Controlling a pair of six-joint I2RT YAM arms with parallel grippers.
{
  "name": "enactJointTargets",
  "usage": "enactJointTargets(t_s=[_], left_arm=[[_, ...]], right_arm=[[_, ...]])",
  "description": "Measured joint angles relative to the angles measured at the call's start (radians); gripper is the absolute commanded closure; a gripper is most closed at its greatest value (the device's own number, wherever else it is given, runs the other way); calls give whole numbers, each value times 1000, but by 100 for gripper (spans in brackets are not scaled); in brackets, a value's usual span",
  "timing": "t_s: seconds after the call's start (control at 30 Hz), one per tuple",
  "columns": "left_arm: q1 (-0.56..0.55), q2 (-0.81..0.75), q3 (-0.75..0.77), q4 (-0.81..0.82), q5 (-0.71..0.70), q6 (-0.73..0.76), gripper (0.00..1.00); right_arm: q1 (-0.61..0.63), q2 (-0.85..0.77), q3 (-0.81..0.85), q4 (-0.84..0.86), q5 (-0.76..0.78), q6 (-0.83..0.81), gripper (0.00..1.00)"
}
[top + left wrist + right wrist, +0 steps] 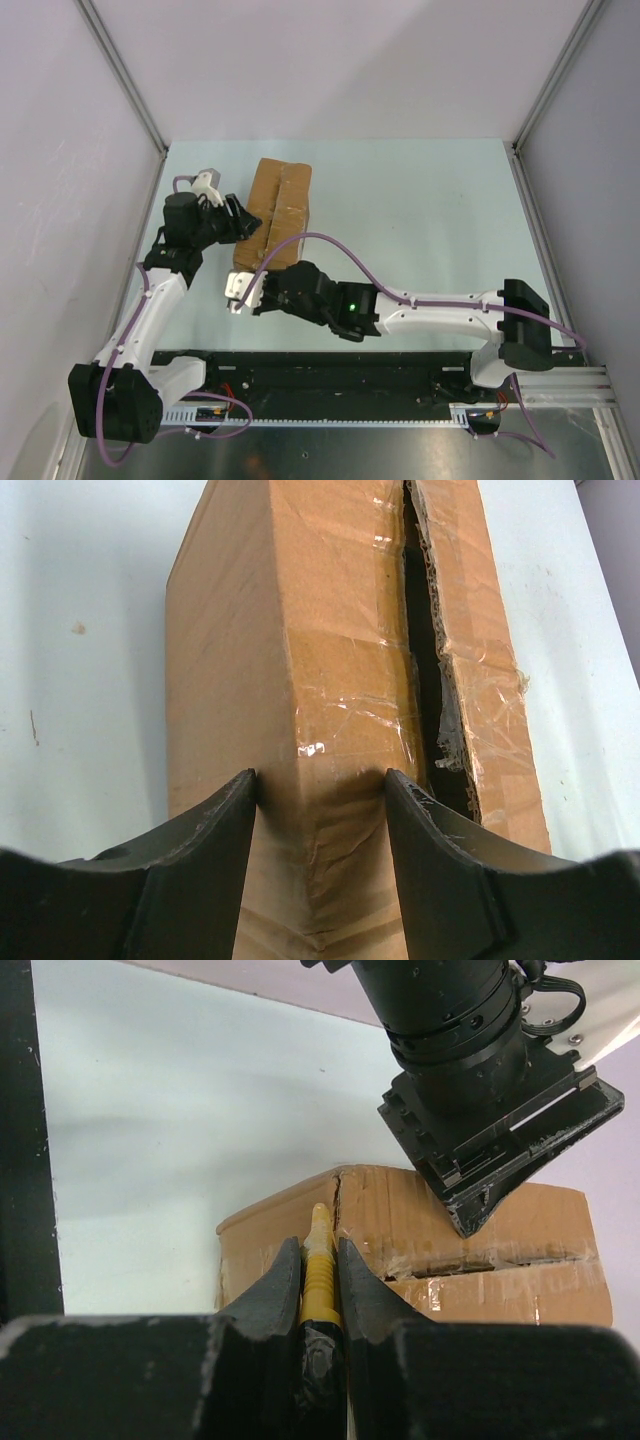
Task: Unpack the express box
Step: Cut the express box at the center of the board.
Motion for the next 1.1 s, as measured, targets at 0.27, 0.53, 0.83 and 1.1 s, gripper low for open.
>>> enactJointTargets(t_s=[0.27, 0.53, 0.83, 1.1], left_arm=[[0, 0, 0, 0, 5, 0, 42], [1, 0, 0, 0, 7, 0, 42], [1, 0, 0, 0, 7, 0, 42], [1, 0, 0, 0, 7, 0, 42]], right_arm=[[4, 0, 0, 7, 7, -3, 100], [11, -12, 0, 10, 6, -2, 100], [13, -13, 0, 8, 7, -2, 100], [13, -14, 0, 16, 10, -4, 100]])
